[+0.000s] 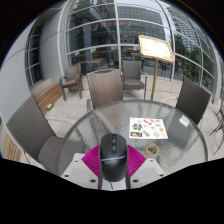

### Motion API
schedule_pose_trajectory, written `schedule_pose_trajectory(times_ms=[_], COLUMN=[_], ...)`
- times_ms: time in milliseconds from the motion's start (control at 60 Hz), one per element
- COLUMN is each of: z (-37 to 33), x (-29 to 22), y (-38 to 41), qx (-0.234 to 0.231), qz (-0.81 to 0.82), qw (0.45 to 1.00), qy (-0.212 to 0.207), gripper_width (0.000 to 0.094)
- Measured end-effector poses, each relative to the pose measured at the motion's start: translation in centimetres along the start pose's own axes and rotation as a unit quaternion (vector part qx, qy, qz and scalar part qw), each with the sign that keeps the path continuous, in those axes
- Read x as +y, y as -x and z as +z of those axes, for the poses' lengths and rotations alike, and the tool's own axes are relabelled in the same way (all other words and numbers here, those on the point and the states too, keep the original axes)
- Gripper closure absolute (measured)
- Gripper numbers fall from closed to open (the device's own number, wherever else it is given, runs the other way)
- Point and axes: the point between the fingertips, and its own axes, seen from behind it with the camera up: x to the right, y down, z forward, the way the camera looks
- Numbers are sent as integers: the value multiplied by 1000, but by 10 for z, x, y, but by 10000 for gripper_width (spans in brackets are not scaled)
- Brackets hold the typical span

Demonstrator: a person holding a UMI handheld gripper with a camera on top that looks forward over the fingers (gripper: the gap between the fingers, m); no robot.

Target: Arrange mouse

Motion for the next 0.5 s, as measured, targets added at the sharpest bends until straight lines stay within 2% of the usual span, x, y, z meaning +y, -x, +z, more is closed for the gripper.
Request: schedule_pose_trajectory(times_ms=[67, 150, 333, 350, 383, 500], z=[23, 46, 70, 70, 70, 70], x=[43, 92, 161, 166, 162, 164], y=[13, 30, 38, 39, 40, 40], qx=[4, 5, 13, 14, 20, 29], qz=[-10, -24, -25, -24, -29, -6], qw=[999, 997, 992, 992, 994, 994], qy=[41, 72, 123, 126, 105, 105], gripper_width=[623, 624, 623, 620, 621, 577])
